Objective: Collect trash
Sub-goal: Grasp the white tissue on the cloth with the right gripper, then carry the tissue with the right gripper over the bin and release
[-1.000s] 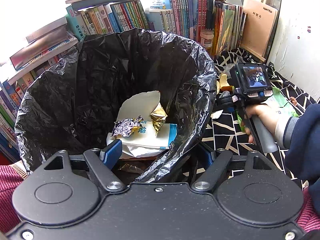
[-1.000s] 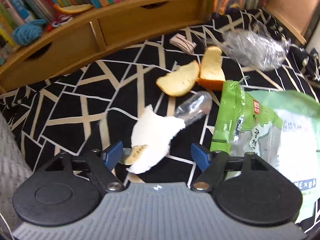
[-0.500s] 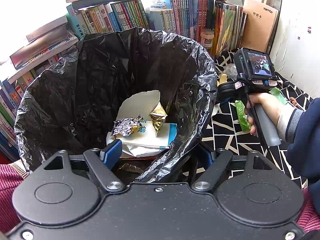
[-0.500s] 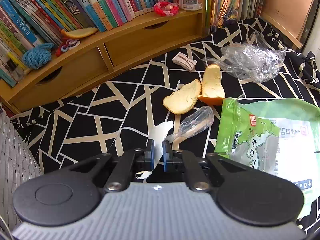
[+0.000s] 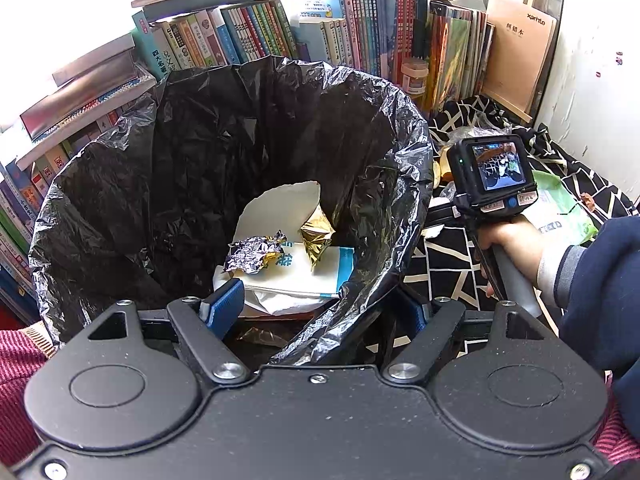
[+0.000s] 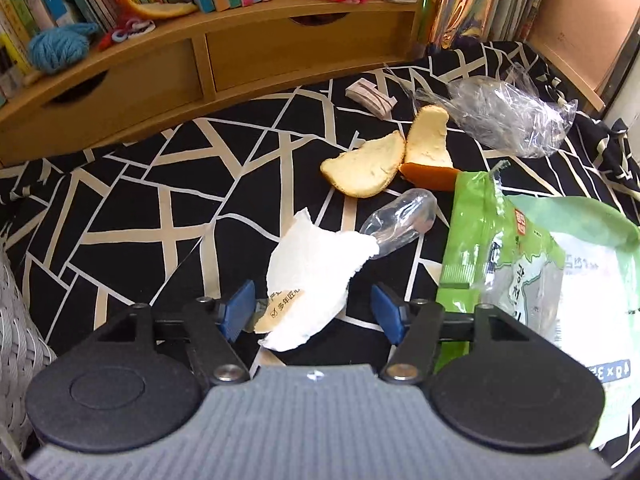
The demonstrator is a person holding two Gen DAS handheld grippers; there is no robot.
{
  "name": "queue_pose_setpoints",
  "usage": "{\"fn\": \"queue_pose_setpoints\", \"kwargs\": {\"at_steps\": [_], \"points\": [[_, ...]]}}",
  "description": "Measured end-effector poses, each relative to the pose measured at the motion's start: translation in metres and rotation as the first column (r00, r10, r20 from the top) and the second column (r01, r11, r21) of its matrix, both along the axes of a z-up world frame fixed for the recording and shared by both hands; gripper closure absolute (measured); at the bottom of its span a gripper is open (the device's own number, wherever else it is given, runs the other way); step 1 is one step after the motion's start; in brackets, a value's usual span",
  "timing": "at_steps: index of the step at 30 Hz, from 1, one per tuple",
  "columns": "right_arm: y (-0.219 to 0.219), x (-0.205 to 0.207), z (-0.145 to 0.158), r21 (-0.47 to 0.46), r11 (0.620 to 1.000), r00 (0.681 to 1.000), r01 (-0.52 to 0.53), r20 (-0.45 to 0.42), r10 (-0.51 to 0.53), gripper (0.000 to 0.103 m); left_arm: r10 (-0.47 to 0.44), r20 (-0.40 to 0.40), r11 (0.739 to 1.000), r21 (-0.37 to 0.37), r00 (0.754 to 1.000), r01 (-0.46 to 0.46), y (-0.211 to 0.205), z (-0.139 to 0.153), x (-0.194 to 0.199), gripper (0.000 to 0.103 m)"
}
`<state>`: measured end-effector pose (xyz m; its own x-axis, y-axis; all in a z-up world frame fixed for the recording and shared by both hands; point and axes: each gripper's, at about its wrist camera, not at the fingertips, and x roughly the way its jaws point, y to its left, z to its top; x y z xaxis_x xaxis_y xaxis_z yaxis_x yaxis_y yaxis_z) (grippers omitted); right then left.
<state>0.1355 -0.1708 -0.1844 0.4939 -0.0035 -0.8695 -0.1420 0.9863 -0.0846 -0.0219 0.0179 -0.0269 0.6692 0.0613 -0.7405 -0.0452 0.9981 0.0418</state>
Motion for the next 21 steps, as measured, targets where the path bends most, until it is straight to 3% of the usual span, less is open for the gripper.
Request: {"fn": "queue_pose_setpoints", "kwargs": {"at_steps": [1, 2, 10, 16, 21], "points": [[-0.001, -0.001, 0.001, 0.008, 1.000, 1.000, 0.001, 0.002, -0.001, 0.052, 0.000, 0.000, 1.000, 0.000, 1.000, 0.000, 0.000, 0.000, 0.000, 0.026], [-0.002, -0.001, 0.003, 0.016, 1.000, 1.000, 0.008, 0.005, -0.008, 0.061, 0.000, 0.000, 1.000, 0.000, 1.000, 0.000, 0.000, 0.000, 0.000, 0.026], [-0.008, -0.002, 0.024, 0.101, 0.994, 0.999, 0.034, 0.022, -0.036, 0.098, 0.001, -0.001, 1.000, -0.002, 1.000, -0.001, 0.000, 0.001, 0.001, 0.026], [-0.009, 0.000, 0.059, 0.172, 0.983, 0.995, 0.058, 0.074, -0.072, 0.100, 0.001, -0.002, 1.000, -0.002, 1.000, -0.001, 0.000, 0.002, 0.001, 0.026], [-0.013, -0.004, 0.114, 0.328, 0.944, 0.984, 0.035, 0.151, -0.090, 0.100, 0.001, -0.002, 1.000, -0.004, 1.000, -0.001, 0.000, 0.002, 0.001, 0.026]]}}
